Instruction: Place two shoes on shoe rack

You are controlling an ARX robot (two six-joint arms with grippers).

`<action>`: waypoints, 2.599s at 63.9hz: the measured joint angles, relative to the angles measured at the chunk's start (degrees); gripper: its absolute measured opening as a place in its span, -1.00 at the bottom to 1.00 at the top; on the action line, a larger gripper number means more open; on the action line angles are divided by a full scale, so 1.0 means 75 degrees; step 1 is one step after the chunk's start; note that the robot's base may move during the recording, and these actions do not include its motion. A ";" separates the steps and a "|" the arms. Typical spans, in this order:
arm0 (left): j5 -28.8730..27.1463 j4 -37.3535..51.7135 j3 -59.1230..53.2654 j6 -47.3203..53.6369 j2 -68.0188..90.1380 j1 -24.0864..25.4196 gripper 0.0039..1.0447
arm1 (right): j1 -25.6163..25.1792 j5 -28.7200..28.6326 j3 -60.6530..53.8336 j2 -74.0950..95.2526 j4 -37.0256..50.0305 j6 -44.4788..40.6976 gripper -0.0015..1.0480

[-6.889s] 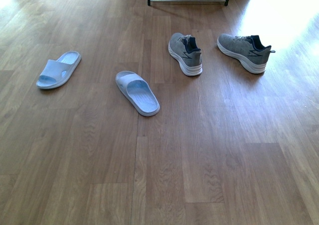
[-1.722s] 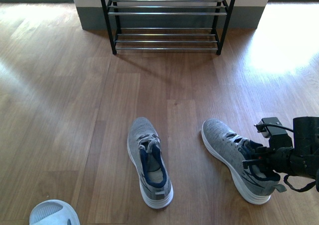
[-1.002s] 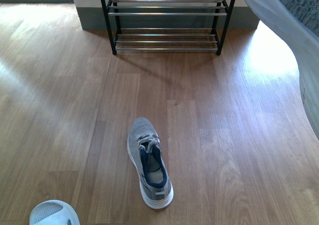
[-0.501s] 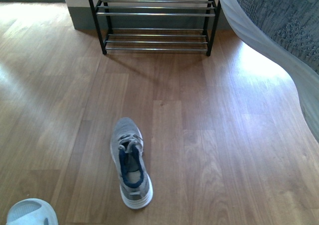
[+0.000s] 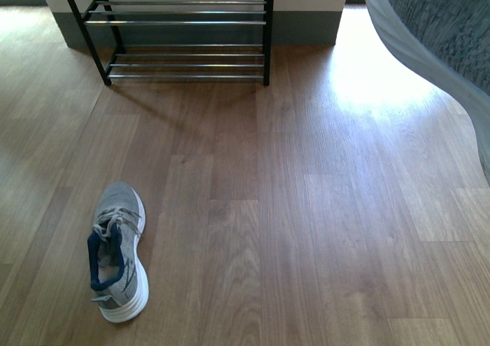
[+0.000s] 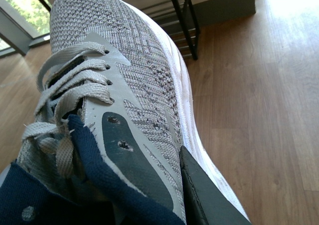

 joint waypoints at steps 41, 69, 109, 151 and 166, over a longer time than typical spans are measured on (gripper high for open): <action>0.2763 0.2206 0.5834 0.1772 1.3248 0.0114 0.83 | 0.0012 -0.0015 -0.0003 0.0000 0.0000 0.0003 -0.97; 0.3060 0.1393 0.8043 0.2716 1.5775 0.0224 0.83 | 0.0012 -0.0015 -0.0003 0.0000 0.0000 0.0003 -0.97; 0.2763 0.1699 0.8274 0.2608 1.6168 0.0184 -0.69 | 0.0012 -0.0015 -0.0003 0.0000 0.0000 0.0003 -0.97; 0.1676 0.3587 0.3194 0.2302 0.8011 0.0012 -0.96 | 0.0012 -0.0015 -0.0003 0.0000 0.0000 0.0003 -0.97; 0.0667 0.2022 0.2393 0.2419 0.4246 -0.0825 -0.96 | 0.0012 -0.0015 -0.0003 0.0000 0.0000 0.0000 -0.97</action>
